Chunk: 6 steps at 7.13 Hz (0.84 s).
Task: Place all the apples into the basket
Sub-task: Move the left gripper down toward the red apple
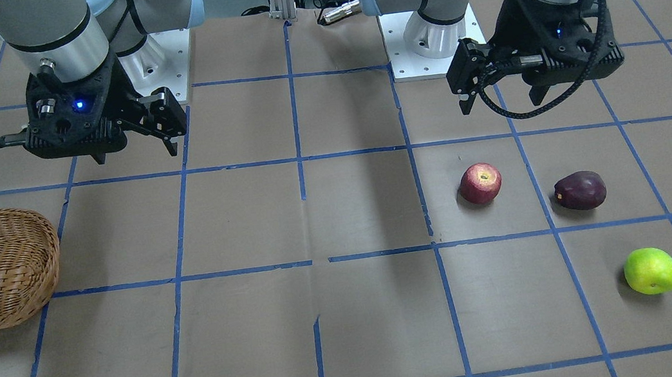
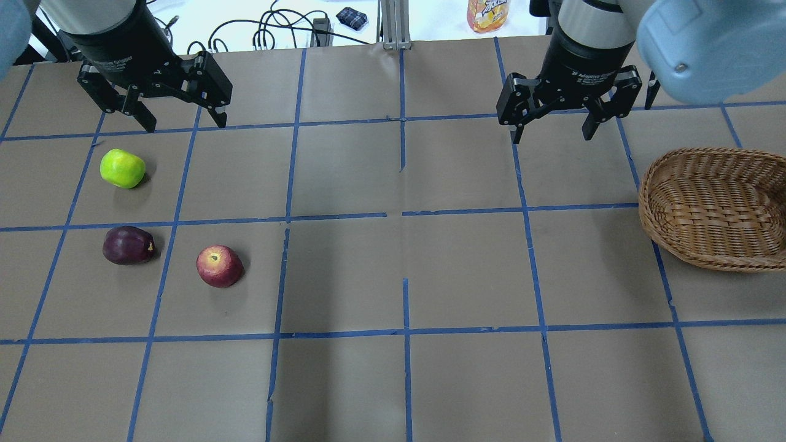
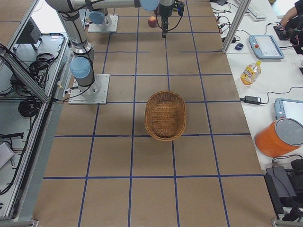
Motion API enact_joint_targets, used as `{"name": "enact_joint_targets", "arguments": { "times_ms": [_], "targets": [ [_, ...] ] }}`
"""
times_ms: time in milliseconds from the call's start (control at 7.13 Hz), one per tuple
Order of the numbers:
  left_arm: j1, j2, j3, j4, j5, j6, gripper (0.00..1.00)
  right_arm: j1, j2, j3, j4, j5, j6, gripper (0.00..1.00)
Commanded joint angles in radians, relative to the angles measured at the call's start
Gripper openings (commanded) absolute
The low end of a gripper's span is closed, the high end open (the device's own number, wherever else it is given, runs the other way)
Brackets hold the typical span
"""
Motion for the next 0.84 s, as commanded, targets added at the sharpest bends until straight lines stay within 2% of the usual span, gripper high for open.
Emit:
{"name": "enact_joint_targets", "arguments": {
  "times_ms": [0,421,701],
  "targets": [
    [0.0,0.015,-0.01,-0.006,0.002,-0.006,1.0,0.0,-0.001,-0.001,-0.001,0.001,0.001,1.0],
    [0.0,0.02,-0.013,-0.011,0.011,-0.006,1.0,0.002,-0.002,-0.002,0.001,0.003,0.006,1.0],
    [0.035,0.035,-0.074,-0.063,0.015,0.012,1.0,0.002,-0.001,-0.001,-0.001,0.003,0.002,1.0]
  ]
}}
